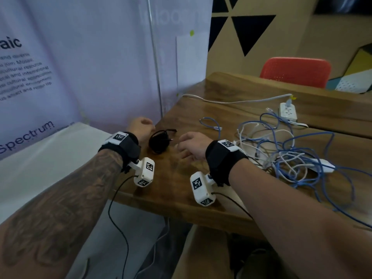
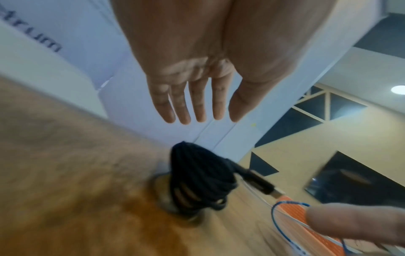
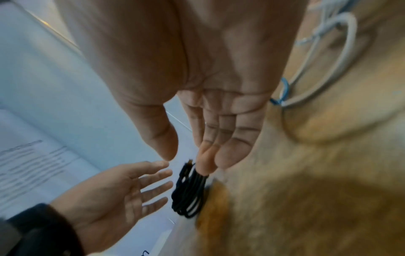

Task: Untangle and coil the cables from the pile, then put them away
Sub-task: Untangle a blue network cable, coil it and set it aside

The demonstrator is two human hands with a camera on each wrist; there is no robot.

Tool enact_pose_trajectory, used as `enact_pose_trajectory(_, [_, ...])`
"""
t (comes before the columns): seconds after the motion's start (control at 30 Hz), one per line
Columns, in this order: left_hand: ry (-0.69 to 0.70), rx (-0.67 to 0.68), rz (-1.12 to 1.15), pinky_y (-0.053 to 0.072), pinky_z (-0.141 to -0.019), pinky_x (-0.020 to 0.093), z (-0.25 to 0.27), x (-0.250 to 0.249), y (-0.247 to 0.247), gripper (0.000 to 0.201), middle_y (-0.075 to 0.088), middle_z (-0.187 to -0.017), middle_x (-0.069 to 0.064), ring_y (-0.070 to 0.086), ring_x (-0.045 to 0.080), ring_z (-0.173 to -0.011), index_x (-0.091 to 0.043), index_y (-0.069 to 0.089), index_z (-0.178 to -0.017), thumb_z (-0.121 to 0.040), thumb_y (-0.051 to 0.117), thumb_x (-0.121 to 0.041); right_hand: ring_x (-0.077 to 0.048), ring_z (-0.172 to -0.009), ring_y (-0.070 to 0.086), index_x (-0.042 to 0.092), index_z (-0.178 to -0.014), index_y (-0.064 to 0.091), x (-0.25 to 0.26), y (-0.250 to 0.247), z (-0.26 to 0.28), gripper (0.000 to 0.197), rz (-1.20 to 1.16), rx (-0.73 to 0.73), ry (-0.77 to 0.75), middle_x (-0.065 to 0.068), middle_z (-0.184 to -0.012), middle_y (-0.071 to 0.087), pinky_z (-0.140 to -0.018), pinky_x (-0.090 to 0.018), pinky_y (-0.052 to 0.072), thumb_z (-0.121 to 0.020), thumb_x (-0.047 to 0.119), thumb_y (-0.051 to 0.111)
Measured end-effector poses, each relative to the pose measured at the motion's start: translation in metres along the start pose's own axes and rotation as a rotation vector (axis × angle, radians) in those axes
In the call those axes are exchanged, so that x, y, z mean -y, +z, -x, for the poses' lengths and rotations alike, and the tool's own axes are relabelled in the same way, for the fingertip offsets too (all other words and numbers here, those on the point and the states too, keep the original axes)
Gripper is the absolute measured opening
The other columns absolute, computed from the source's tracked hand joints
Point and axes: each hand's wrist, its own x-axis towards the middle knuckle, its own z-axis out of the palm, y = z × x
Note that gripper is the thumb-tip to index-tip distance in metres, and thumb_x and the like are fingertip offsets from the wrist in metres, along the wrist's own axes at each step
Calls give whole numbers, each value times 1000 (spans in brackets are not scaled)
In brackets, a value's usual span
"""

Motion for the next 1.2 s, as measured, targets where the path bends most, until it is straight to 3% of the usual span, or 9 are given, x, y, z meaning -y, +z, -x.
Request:
enact_pose_trajectory(0.17, [237,-14,-95,44,-85,27,8,-64,23,16,67,-101,6,62,24,-101,-14,67,-104,-88,66,-16,-16,-65,63,17,-93,68,21,-52,35,6,396,-136,-224,-4,-82,70,-59,-31,51,-89,20,71])
enact_pose_trajectory(0.33, [508,191,-165,49,-83,28,38,-128,83,5,66,-93,-1,63,20,-91,-21,66,-90,-86,68,-23,-21,-82,65,13,-100,74,39,-134,93,17,792,-430,-343,-6,-93,74,-73,-30,51,-90,26,68])
enact_pose_trajectory(0.43, [589,336,-163,54,-84,33,61,-159,119,3,68,-94,1,65,20,-91,-23,65,-91,-89,66,-25,-20,-95,62,18,-108,71,33,-193,121,25,972,-505,-274,-1,-106,70,-76,-26,42,-90,35,68])
enact_pose_trajectory(0.53, [647,459,-154,54,-79,30,85,-184,146,7,70,-94,1,69,18,-86,-19,66,-96,-91,66,-25,-19,-102,60,26,-113,68,18,-232,137,34,1219,-363,-47,5,-113,65,-80,-28,41,-91,51,65])
enact_pose_trajectory(0.63, [641,623,-117,56,-70,30,103,-200,178,18,71,-95,2,70,16,-75,-17,67,-98,-89,70,-32,-15,-79,61,28,-80,71,3,-260,146,20,1171,-304,53,7,-82,71,-64,-27,41,-94,40,64])
enact_pose_trajectory(0.8, [595,843,-15,49,-57,28,117,-215,225,23,64,-98,-2,66,18,-64,-26,61,-101,-83,76,-30,-4,-64,52,22,-82,66,21,-285,168,20,949,-614,-245,11,-69,56,-57,-21,37,-99,31,58])
enact_pose_trajectory(0.93, [565,850,15,44,-52,24,123,-231,242,31,64,-93,-1,64,17,-70,-18,60,-116,-88,71,-26,-6,-56,42,24,-77,65,56,-292,181,25,778,-762,-485,2,-66,50,-56,-29,33,-99,33,57])
enact_pose_trajectory(1.07, [628,838,-79,51,-65,25,117,-236,245,33,71,-106,6,67,19,-82,-12,65,-116,-89,70,-30,1,-46,38,13,-86,69,88,-299,191,24,650,-921,-669,11,-58,41,-51,-16,29,-100,27,56])
enact_pose_trajectory(1.2, [675,743,-88,46,-56,12,109,-232,242,16,68,-89,10,57,18,-71,-1,67,-104,-96,60,-12,-1,-49,40,8,-89,70,100,-317,202,29,792,-1025,-644,12,-59,43,-53,-18,31,-99,31,55])
